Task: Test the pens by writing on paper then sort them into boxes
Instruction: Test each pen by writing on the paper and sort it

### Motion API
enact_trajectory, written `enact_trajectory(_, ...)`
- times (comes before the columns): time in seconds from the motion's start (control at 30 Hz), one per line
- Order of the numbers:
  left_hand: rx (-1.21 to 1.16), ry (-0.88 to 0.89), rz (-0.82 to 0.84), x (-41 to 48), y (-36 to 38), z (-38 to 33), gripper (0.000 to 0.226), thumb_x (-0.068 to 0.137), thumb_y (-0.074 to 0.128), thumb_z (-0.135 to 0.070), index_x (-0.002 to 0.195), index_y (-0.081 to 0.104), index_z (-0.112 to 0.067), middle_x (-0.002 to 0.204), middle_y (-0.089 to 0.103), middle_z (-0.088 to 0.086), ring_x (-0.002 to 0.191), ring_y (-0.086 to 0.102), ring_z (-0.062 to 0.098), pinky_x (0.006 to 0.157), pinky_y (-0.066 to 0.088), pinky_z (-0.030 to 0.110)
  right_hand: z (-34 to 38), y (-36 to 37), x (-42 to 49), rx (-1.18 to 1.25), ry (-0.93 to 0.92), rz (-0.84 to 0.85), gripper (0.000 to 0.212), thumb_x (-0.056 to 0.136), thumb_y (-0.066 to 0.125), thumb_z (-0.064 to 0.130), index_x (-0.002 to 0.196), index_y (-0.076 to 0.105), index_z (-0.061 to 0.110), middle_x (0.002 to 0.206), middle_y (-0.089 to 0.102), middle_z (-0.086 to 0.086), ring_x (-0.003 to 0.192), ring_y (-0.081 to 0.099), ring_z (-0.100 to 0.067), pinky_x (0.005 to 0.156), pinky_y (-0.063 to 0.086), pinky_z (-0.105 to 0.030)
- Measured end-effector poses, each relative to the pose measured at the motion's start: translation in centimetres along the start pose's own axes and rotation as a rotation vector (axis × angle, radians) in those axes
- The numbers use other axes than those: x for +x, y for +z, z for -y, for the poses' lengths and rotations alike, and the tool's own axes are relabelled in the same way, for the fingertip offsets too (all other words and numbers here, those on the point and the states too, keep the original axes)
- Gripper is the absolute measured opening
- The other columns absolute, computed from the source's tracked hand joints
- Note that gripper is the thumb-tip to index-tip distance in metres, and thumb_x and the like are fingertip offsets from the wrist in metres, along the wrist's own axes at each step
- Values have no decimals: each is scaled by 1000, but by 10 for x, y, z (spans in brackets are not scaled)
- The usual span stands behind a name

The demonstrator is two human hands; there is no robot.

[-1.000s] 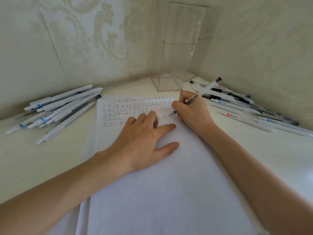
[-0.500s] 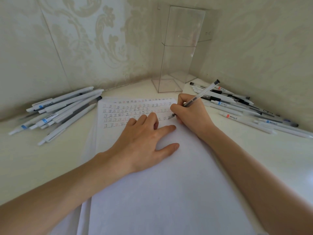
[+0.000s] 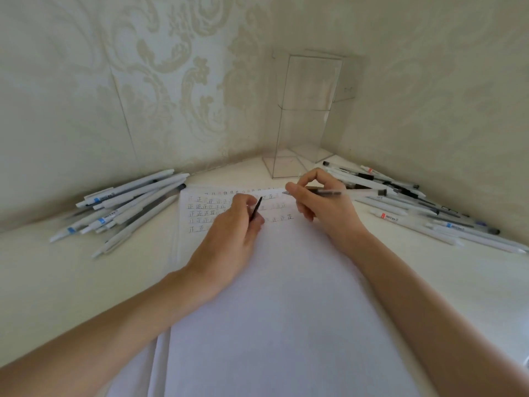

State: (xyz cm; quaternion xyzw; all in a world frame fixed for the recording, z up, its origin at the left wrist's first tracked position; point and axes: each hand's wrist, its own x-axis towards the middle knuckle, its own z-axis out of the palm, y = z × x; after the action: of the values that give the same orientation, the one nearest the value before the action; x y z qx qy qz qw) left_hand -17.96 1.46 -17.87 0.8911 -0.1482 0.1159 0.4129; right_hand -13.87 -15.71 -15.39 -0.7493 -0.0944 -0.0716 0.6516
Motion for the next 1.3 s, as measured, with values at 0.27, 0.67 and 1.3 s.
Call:
enact_trajectory(0.27, -5, 12, -178, -1, -6, 3, 14, 82, 67, -25, 71, 65, -17, 59, 61, 1, 62, 56, 22, 63, 41, 31, 15, 1, -7, 308, 15, 80, 39, 99, 39, 23, 68, 54, 3, 45, 52, -12, 42, 40, -21, 44, 30, -24)
enact_trajectory(0.67, -2, 194, -109, -5, -6, -3, 21, 86, 63, -30, 76, 65, -11, 63, 61, -4, 61, 54, 13, 61, 43, 33, 13, 13, -15, 209, 21, 167, 37, 96, 52, 21, 62, 52, 5, 50, 33, -4, 43, 27, -12, 48, 19, -27)
enact_trajectory(1.3, 237, -36, -569, 8, -74, 43, 21, 91, 52, -12, 110, 62, -11, 88, 63, 12, 82, 59, 28, 70, 44, 38, 0, 13, -12, -294, -154, 146, 14, 89, 59, 37, 94, 61, 24, 86, 67, -5, 77, 56, -15, 64, 38, -13)
